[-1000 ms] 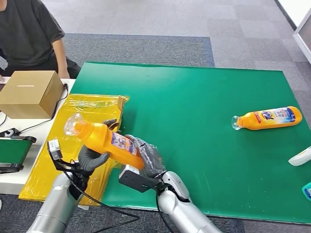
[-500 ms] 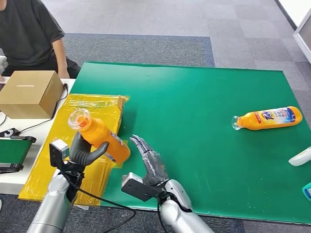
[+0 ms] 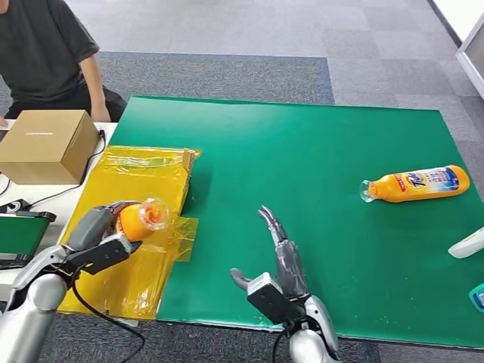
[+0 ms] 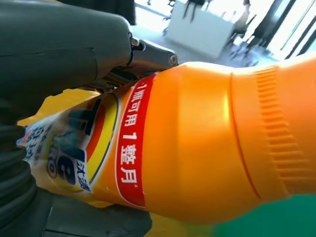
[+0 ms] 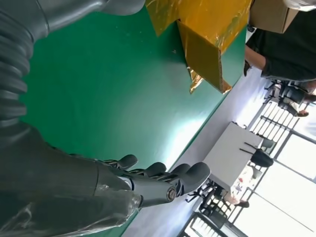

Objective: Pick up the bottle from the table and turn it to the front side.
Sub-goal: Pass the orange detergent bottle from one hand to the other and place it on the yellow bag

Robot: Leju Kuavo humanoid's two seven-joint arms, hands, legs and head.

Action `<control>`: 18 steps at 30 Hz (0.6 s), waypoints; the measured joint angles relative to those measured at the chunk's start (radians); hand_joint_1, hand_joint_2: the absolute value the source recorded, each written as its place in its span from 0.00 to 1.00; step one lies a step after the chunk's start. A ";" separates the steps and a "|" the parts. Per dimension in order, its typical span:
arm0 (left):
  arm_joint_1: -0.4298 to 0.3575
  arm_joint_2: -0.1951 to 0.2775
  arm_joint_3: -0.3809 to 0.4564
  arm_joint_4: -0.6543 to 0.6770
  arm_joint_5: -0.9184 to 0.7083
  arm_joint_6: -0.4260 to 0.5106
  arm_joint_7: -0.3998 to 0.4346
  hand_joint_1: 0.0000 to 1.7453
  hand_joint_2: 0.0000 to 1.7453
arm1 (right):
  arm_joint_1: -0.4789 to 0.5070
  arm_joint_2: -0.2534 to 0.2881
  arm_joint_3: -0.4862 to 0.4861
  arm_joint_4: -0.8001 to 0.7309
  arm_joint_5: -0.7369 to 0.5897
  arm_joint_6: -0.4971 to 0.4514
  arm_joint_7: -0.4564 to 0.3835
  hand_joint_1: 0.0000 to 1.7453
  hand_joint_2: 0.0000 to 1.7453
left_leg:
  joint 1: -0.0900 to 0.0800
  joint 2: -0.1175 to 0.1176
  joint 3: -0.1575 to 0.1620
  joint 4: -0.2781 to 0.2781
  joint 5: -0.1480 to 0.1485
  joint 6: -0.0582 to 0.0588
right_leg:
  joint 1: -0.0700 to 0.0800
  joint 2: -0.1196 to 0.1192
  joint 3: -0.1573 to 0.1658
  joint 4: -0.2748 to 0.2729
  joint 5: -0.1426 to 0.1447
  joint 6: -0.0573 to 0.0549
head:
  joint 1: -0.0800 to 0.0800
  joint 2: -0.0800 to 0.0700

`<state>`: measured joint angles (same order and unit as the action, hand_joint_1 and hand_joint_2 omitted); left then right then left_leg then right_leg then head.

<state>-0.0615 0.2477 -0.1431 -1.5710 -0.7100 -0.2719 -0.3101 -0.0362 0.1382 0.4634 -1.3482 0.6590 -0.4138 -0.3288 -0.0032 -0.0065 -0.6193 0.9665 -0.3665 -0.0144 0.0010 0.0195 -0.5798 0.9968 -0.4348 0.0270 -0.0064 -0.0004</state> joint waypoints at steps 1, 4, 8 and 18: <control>-0.023 0.031 -0.019 0.026 -0.033 -0.016 0.029 1.00 1.00 | 0.000 0.000 -0.007 -0.001 -0.005 0.007 -0.002 0.00 1.00 | 0.000 0.000 0.000 0.000 0.000 0.000 | 0.000 0.000 0.000 0.000 0.000 0.000 | 0.000 0.000; -0.100 0.099 -0.087 0.133 -0.155 0.009 0.082 1.00 1.00 | -0.003 0.000 -0.017 0.002 -0.020 0.020 -0.007 0.00 1.00 | 0.000 0.000 0.001 0.000 0.001 -0.001 | 0.000 0.000 0.001 0.000 0.002 -0.002 | 0.000 0.000; -0.179 0.125 -0.196 0.296 -0.345 0.159 0.083 1.00 1.00 | -0.008 0.000 -0.022 0.012 -0.035 0.040 -0.010 0.00 1.00 | 0.000 0.000 0.000 0.000 0.002 0.000 | 0.000 0.000 0.001 0.000 0.003 -0.001 | 0.000 0.000; -0.240 0.124 -0.332 0.466 -0.355 0.301 -0.109 0.82 1.00 | -0.011 0.001 -0.023 0.015 -0.064 0.092 -0.017 0.00 1.00 | -0.001 0.000 -0.001 0.000 0.002 0.000 | -0.001 0.000 0.000 0.000 0.003 0.000 | 0.000 0.000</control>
<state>-0.3012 0.3717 -0.4751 -1.1053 -1.0653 0.0288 -0.4186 -0.0472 0.1389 0.4403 -1.3329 0.5955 -0.3218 -0.3462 -0.0038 -0.0067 -0.6206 0.9665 -0.3648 -0.0140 0.0003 0.0195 -0.5794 0.9968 -0.4315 0.0271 -0.0064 -0.0004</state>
